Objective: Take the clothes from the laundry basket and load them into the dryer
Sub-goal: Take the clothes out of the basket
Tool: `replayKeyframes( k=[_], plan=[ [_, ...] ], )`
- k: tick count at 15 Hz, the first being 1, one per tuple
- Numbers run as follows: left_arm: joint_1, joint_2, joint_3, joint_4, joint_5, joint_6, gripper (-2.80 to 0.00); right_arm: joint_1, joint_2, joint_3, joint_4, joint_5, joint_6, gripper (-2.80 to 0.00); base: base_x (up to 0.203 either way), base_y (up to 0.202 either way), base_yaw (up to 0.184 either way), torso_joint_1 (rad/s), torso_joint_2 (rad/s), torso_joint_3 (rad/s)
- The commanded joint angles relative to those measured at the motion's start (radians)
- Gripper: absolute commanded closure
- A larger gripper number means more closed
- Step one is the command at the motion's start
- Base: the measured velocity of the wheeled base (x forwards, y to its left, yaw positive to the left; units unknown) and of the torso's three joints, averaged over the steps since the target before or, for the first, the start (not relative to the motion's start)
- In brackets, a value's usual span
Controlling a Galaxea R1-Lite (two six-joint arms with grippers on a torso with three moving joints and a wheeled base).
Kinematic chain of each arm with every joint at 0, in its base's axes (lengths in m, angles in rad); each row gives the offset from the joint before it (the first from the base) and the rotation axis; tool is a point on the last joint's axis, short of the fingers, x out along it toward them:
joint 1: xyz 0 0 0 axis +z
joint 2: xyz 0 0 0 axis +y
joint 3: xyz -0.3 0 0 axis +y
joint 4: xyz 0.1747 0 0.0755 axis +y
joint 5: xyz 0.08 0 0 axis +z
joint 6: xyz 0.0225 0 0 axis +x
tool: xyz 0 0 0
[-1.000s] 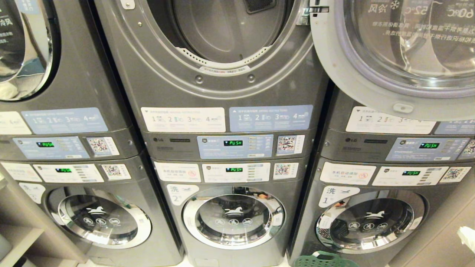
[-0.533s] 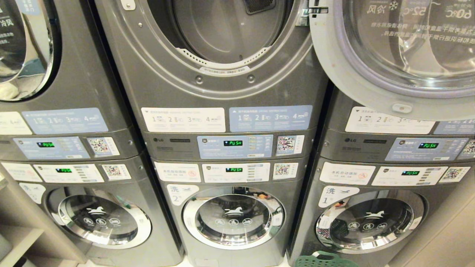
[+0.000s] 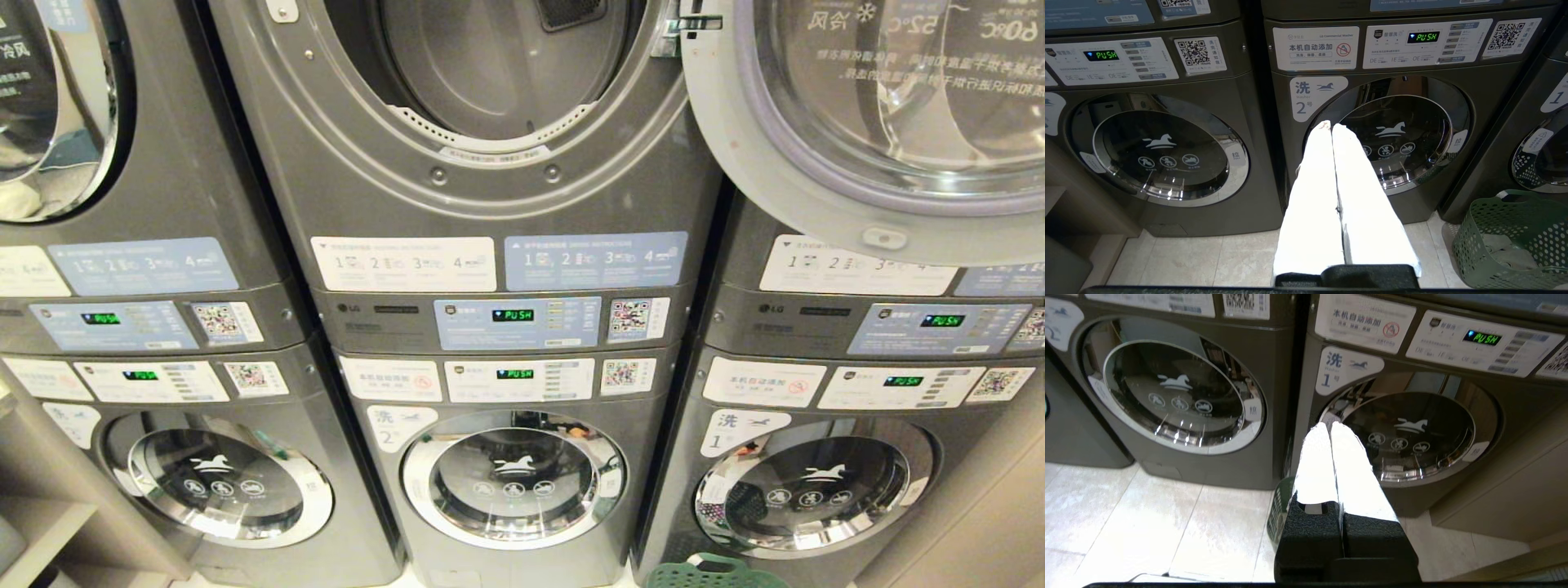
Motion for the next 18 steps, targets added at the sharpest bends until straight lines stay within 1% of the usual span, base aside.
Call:
replayKeyframes(
  k=[1, 3, 4, 11, 12, 15, 18],
  plan=[
    [0.0, 0.0, 0.0, 0.001, -0.001, 0.001, 0.0, -0.004, -0.085, 0.0, 0.003, 0.003, -0.001, 0.0, 0.0, 0.0, 0.0, 0.0, 0.0, 0.0],
    [0.0, 0.0, 0.0, 0.001, -0.001, 0.0, 0.0, -0.008, -0.17, 0.0, 0.002, 0.002, 0.004, 0.0, 0.0, 0.0, 0.0, 0.0, 0.0, 0.0],
    [0.0, 0.0, 0.0, 0.001, -0.001, 0.0, 0.0, -0.009, -0.177, 0.0, 0.001, -0.002, 0.014, 0.0, 0.0, 0.0, 0.0, 0.0, 0.0, 0.0],
    [0.0, 0.001, 0.0, 0.001, -0.004, 0.001, 0.0, -0.009, -0.177, 0.002, 0.002, -0.012, 0.007, 0.0, 0.0, 0.0, 0.0, 0.0, 0.0, 0.0],
    [0.0, 0.002, 0.0, 0.001, -0.004, 0.001, 0.0, -0.009, -0.177, 0.0, 0.002, -0.023, 0.014, 0.0, 0.0, 0.0, 0.0, 0.0, 0.0, 0.0],
    [0.0, 0.002, 0.0, 0.001, -0.003, 0.003, 0.0, -0.009, -0.177, 0.0, 0.002, -0.025, 0.016, 0.0, 0.0, 0.0, 0.0, 0.0, 0.0, 0.0],
    [0.0, 0.002, 0.001, 0.001, 0.0, 0.003, 0.0, -0.009, -0.177, 0.0, 0.002, -0.028, 0.039, 0.0, 0.0, 0.0, 0.0, 0.0, 0.0, 0.0]
  ],
)
